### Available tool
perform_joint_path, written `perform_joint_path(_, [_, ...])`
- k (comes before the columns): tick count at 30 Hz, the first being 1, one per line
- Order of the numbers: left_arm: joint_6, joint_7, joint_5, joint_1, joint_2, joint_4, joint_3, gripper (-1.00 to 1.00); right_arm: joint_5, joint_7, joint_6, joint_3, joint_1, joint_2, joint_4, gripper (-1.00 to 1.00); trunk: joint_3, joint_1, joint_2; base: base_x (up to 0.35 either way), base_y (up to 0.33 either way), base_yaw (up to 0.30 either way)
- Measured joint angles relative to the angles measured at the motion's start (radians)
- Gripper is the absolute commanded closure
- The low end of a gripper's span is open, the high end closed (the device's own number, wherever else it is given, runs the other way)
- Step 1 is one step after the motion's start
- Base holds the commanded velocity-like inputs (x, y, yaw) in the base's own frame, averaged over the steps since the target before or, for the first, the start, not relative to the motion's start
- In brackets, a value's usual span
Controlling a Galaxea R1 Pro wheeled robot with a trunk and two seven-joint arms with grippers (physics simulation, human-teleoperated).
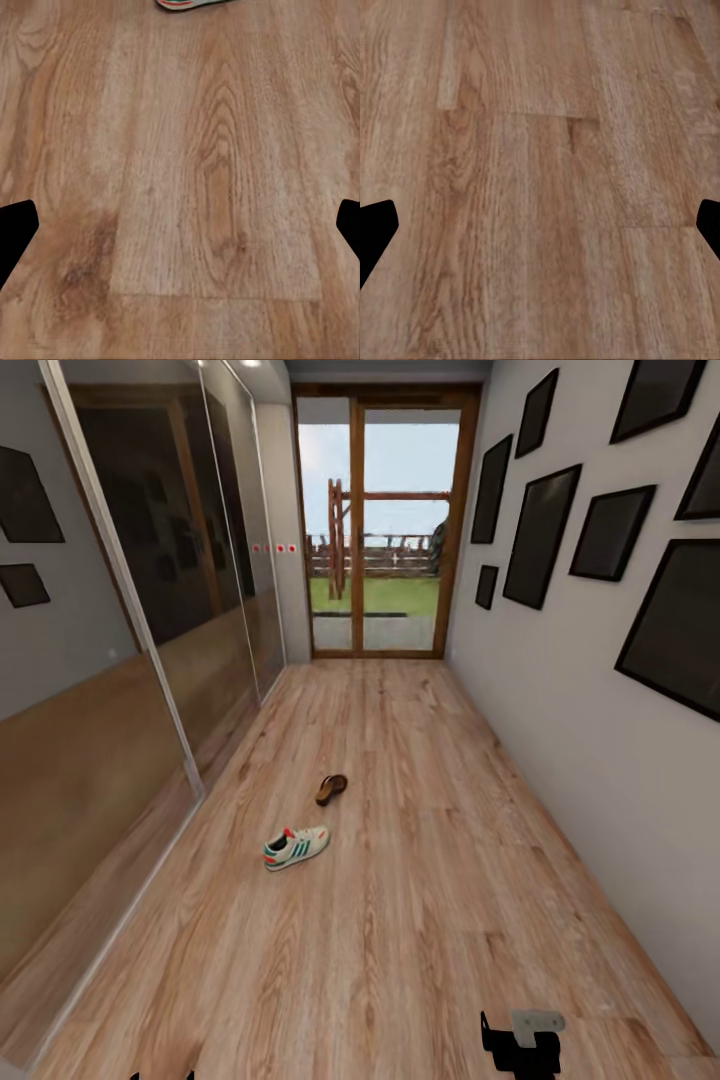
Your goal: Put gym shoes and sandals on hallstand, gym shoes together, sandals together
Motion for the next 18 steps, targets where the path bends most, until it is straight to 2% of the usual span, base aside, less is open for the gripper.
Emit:
perform_joint_path(5, [0.000,0.000,0.000,0.000,0.000,0.000,0.000,-1.00,0.000,0.000,0.000,0.000,0.000,0.000,0.000,-1.00,0.000,0.000,0.000,0.331,0.128,-0.010])
perform_joint_path(11, [0.000,0.000,0.000,0.000,0.000,0.000,0.000,-1.00,-0.001,-0.001,0.000,0.000,0.000,0.000,0.000,-1.00,0.000,0.000,0.000,0.307,0.165,-0.160])
perform_joint_path(18, [0.000,0.000,0.000,0.000,-0.001,0.000,0.000,-1.00,0.000,0.001,0.000,0.000,0.000,0.000,-0.003,-1.00,0.000,0.000,0.000,0.292,0.186,-0.027])
